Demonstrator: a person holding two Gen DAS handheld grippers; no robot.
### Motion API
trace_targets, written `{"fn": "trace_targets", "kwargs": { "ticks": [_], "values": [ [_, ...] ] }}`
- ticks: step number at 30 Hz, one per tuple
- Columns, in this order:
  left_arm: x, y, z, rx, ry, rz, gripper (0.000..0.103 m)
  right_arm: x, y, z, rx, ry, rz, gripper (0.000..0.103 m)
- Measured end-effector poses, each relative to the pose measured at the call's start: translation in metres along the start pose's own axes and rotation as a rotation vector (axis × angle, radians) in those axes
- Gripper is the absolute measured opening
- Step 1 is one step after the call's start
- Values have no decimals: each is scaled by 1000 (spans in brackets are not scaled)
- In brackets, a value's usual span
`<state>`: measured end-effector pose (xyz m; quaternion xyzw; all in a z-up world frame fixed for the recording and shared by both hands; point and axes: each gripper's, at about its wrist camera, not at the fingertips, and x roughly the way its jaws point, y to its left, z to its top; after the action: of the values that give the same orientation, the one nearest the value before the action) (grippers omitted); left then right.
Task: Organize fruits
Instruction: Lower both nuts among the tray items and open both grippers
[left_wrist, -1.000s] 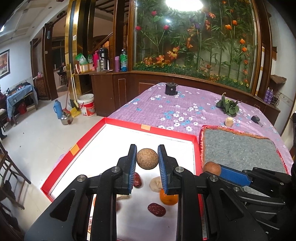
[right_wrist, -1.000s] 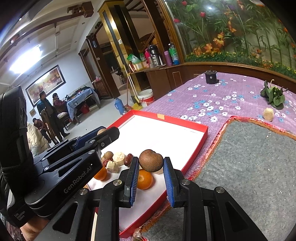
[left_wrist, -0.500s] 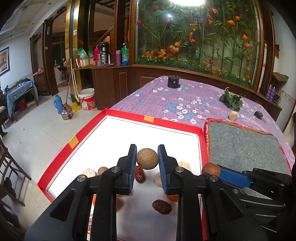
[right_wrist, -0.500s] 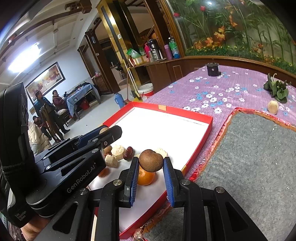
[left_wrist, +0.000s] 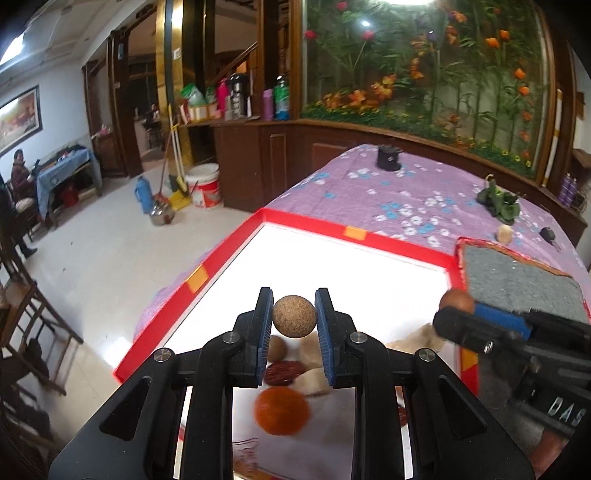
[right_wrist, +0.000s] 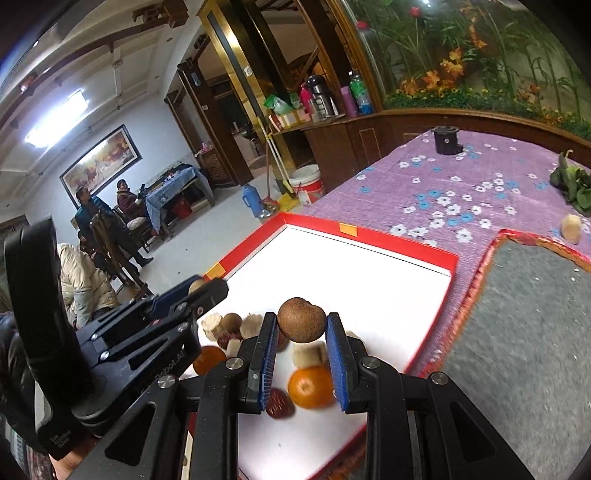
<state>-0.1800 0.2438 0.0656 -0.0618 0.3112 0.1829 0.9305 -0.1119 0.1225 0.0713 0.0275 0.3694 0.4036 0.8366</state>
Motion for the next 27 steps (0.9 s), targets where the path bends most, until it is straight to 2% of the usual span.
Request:
{"fn": "trace_targets", "kwargs": {
  "ticks": [7,17,27],
  "values": [
    [6,-2,-3,23,35,9,22,10,10,11,8,15,-11,25],
    [8,-12,-12,51,54,-10,22,12,14,7,-4,42,-90,25],
    [20,-2,-15,54,85,21,22,28,12,15,-10,45,-163,25]
  ]
}}
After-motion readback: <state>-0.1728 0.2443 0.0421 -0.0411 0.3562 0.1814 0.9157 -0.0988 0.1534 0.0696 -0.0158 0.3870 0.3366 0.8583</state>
